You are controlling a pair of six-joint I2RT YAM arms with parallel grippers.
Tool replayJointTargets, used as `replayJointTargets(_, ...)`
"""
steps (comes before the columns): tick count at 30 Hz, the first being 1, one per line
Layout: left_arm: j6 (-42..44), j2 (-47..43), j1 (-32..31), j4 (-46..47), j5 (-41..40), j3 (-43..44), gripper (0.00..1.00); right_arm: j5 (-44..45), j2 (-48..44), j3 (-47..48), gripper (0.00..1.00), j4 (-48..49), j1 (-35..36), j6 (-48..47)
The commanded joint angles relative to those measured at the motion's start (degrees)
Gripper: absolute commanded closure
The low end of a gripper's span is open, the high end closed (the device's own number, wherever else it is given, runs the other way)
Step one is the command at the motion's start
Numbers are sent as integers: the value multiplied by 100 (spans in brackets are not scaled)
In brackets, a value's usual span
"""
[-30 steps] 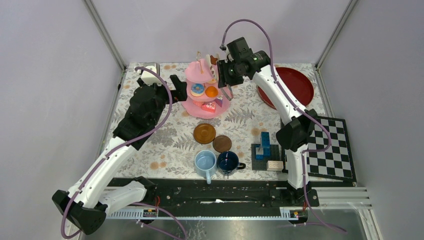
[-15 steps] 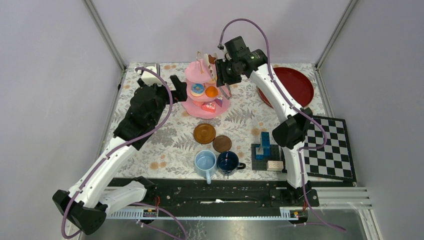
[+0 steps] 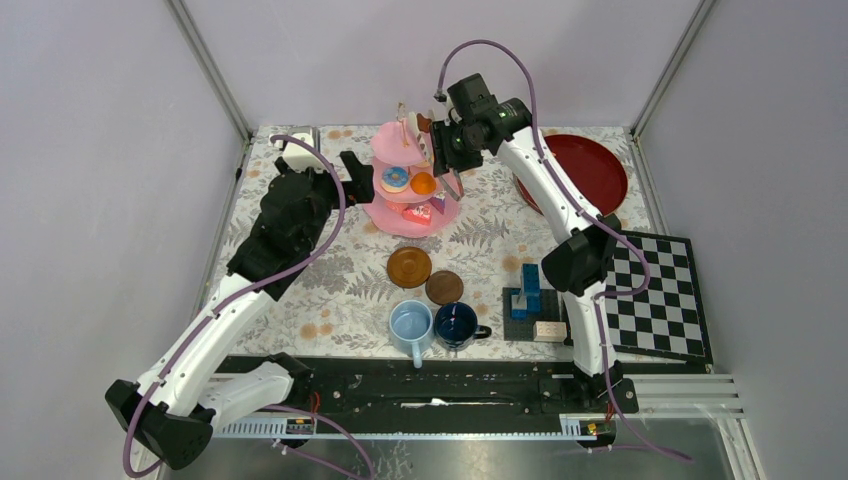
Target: Serve the afternoon tea
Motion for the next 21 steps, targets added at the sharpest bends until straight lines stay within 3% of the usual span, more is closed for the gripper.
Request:
replayJointTargets(1,-23,-108,44,245,44,-7,1,83,-47,248,46,-3,58,-78)
replayJointTargets(14,-41,-112,71,243,92,-35,1,369,-347,430,45,-11,55,69)
replayJointTargets(21,-68,-110,80,250,135,-79,1,1080,-880,312,47,-82,29,147)
